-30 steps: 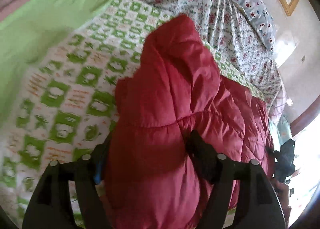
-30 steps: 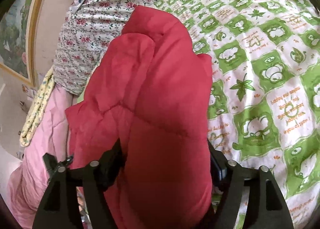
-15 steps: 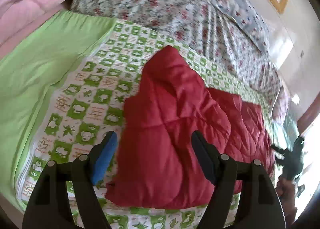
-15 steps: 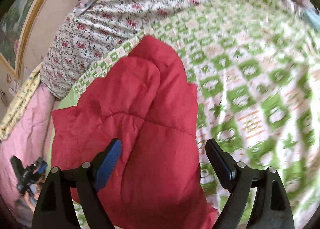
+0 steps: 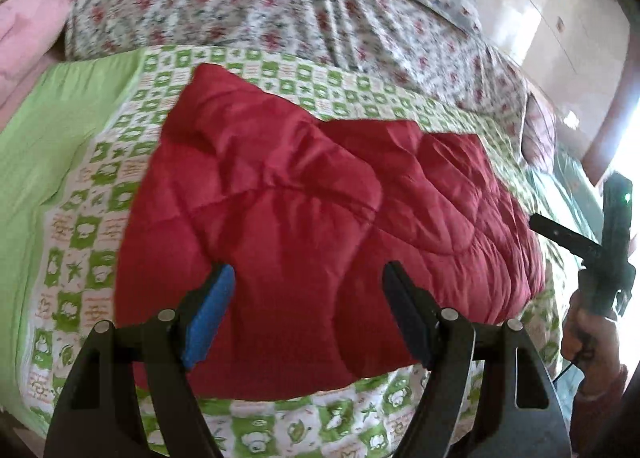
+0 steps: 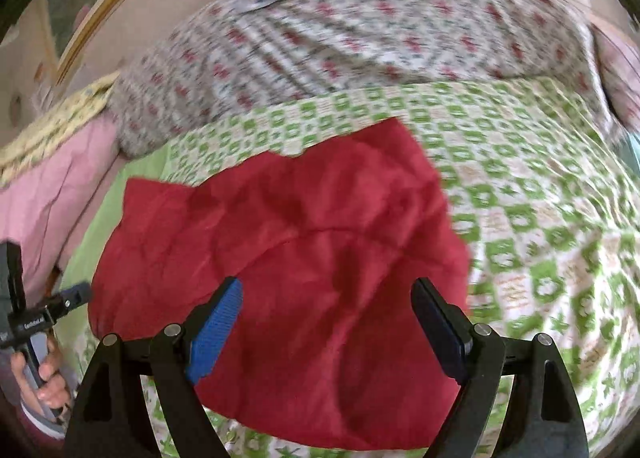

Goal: Fold large clothes

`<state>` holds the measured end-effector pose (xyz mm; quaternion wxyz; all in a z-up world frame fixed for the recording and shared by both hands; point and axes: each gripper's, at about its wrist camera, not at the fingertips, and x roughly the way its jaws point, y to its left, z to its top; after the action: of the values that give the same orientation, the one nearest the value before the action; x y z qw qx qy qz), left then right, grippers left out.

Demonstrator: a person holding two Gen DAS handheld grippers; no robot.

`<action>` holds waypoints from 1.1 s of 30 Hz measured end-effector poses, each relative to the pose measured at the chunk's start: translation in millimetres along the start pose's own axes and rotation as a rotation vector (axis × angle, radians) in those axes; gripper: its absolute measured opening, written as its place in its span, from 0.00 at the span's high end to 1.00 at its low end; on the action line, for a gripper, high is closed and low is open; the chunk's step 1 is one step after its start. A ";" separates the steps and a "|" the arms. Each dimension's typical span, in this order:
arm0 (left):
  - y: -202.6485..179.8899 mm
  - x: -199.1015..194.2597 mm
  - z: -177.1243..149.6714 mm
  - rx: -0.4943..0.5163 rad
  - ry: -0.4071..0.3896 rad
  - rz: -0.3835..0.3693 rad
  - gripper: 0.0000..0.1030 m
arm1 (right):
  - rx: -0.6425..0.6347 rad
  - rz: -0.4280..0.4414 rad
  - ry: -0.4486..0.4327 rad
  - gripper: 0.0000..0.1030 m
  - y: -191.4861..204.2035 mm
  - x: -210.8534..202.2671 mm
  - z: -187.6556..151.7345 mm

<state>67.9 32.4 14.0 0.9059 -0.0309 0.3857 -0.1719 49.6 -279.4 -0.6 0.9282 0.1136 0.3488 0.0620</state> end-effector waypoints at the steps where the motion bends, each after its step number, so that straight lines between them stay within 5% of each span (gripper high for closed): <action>1: -4.7 3.9 -0.8 0.014 0.012 0.009 0.26 | -0.020 0.011 0.012 0.15 7.6 5.3 -0.8; 6: -20.3 30.7 -6.7 0.087 0.061 0.068 0.26 | -0.120 0.032 0.076 0.15 40.6 37.3 -10.5; 12: -11.7 60.5 5.9 0.099 0.084 0.154 0.24 | -0.205 -0.074 0.114 0.12 47.5 73.7 -6.4; 18: 5.5 87.9 39.3 0.033 0.113 0.186 0.23 | -0.170 -0.117 0.183 0.10 32.5 107.2 30.6; 24: 25.6 134.1 76.5 -0.038 0.197 0.303 0.23 | -0.110 -0.143 0.244 0.10 7.5 142.7 66.3; 33: 81.9 188.1 124.4 -0.234 0.253 0.299 0.22 | 0.104 -0.102 0.244 0.11 -49.9 174.3 83.6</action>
<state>300.8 36.7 -43.7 0.8559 -0.0564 0.5140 0.0079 237.2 -307.8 -62.6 0.8737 0.1353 0.4671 0.0101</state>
